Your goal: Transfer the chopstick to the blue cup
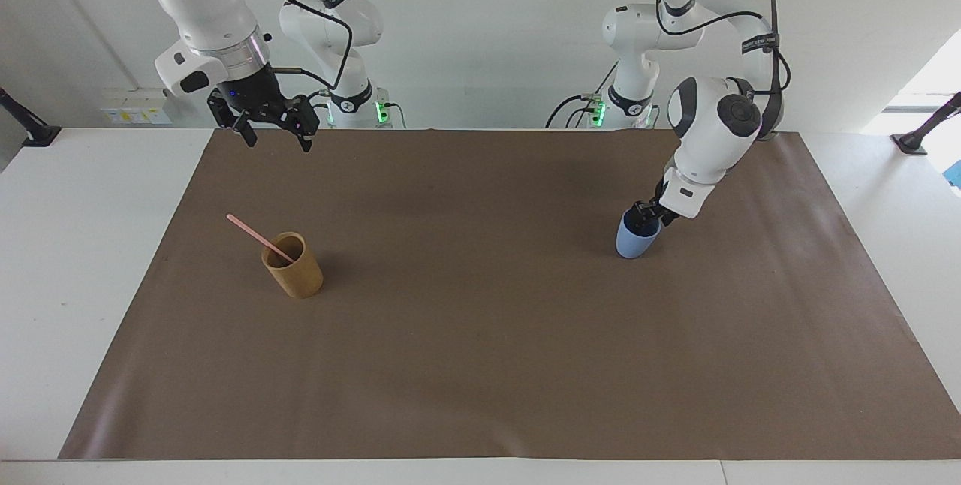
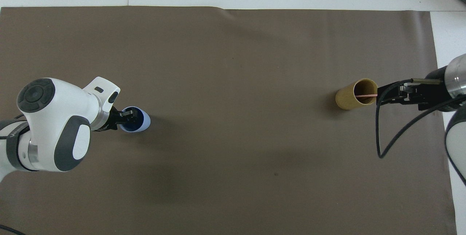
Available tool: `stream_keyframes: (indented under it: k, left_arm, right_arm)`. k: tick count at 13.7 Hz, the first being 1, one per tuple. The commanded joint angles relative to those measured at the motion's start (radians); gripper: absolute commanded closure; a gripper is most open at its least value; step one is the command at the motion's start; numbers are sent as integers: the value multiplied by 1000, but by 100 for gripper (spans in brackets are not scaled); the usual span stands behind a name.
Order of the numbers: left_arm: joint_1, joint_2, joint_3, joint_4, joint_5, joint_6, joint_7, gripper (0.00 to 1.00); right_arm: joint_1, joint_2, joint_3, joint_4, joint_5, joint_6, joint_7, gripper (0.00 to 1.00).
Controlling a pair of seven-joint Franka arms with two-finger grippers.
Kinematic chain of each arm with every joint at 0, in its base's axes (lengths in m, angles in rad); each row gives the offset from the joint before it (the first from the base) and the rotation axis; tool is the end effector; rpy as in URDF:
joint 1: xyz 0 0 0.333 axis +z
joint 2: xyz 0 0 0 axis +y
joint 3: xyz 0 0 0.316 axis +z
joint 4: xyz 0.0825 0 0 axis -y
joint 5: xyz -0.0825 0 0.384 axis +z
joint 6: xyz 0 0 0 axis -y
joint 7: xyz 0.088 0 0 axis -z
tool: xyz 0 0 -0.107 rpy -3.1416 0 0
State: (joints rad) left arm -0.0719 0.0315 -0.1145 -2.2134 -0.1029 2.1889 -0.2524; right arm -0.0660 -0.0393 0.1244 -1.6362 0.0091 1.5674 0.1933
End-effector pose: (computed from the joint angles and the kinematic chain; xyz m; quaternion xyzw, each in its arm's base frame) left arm 0.5161 -0.1010 0.3595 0.9966 0.0639 -0.0366 0.0358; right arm 0.5399 0.0339 0.6147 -0.9976 0.0675 0.0150 0.0002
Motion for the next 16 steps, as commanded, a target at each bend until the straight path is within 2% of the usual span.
stream_keyframes:
  k: [1, 2, 4, 7, 9, 11, 14, 16]
  left_arm:
    - [1, -8, 4, -11, -15, 8, 25, 100]
    - [-2, 1, 4, 6, -11, -1, 22, 100]
    - [-12, 18, 6, 104, 3, -87, 15, 100]
    - [-17, 16, -4, 309, 28, -308, -23, 100]
    - [-86, 39, -5, 417, 29, -388, -121, 100]
    - [-181, 56, -5, 460, 29, -382, -240, 100]
    - [-288, 58, -8, 457, 17, -325, -342, 100]
    - [-370, 105, -7, 463, 31, -287, -433, 100]
  right_arm:
    - [-14, -13, 4, -16, 2, 16, -28, 0]
    - [-14, -13, 3, -17, 3, 16, -28, 0]
    - [-17, -13, 4, -16, 2, 17, -28, 0]
    - [-38, -11, 4, -17, 3, 39, -87, 0]
    - [-54, -11, 4, -28, 6, 65, -116, 0]
    - [-87, -37, 4, -89, 26, 156, -208, 0]
    - [-143, -45, 4, -146, 87, 213, -285, 0]
    - [-159, -47, 4, -175, 94, 252, -302, 0]
